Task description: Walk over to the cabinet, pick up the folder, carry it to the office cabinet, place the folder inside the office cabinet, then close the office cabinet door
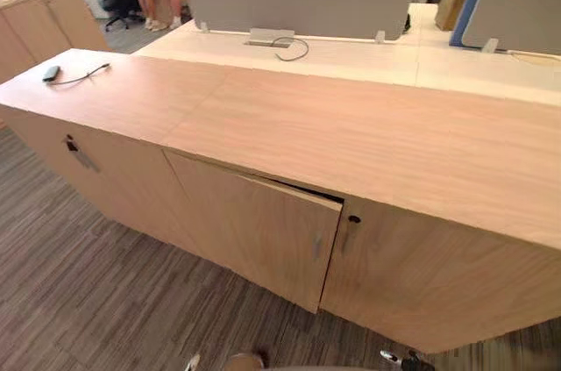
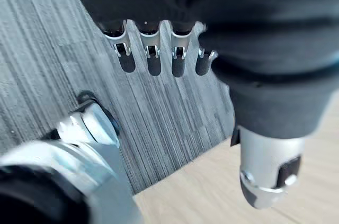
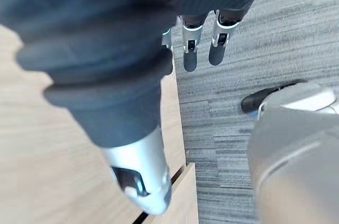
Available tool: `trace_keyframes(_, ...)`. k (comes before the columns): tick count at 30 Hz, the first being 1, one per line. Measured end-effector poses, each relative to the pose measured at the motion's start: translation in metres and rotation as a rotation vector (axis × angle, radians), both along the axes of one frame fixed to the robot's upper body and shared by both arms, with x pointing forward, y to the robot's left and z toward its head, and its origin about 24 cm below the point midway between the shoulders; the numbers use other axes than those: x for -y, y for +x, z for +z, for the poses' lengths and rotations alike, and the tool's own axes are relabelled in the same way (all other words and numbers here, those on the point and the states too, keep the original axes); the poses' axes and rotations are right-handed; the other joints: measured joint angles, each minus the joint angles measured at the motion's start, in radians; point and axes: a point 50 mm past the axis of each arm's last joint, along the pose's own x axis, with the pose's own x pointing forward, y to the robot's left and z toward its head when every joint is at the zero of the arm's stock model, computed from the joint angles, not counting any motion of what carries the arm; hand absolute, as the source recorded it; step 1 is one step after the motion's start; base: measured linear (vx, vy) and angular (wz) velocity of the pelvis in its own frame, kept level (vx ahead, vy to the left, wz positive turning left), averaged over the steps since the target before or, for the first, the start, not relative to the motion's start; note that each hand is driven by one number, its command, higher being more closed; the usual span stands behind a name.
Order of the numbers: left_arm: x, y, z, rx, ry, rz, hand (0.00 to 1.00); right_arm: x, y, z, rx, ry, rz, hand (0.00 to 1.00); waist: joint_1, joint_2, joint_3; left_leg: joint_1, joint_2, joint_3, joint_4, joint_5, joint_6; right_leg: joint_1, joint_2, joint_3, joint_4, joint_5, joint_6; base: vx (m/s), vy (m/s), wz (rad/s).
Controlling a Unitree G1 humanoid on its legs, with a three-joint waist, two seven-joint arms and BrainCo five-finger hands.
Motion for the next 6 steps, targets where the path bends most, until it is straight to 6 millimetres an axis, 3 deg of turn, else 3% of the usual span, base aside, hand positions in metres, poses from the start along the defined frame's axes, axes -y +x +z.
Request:
trace_keyframes(2, -0.002, -0.019, 0.001, -0.031, 0.009, 0.084, 0.00, -0.022, -0.006, -0.005, -0.002, 0.057, 0.016, 0.00, -0.005, -0.046, -0.016, 0.038, -0.032, 0.039, -0.063, 0.002, 0.020, 0.006, -0.047, 0.009, -0.010, -0.008, 0.013, 0.15, 0.179, -0.35)
trace_keyframes(6, -0.002, -0.029, 0.000, -0.048, 0.008, 0.147, 0.00, -0.026, -0.017, -0.008, -0.014, 0.077, -0.038, 0.00, -0.004, -0.065, -0.047, 0.096, -0.054, 0.063, -0.196, 0.064, 0.049, 0.038, -0.078, 0.005, -0.116, 0.028, 0.045, 0.15, 0.082, -0.10)
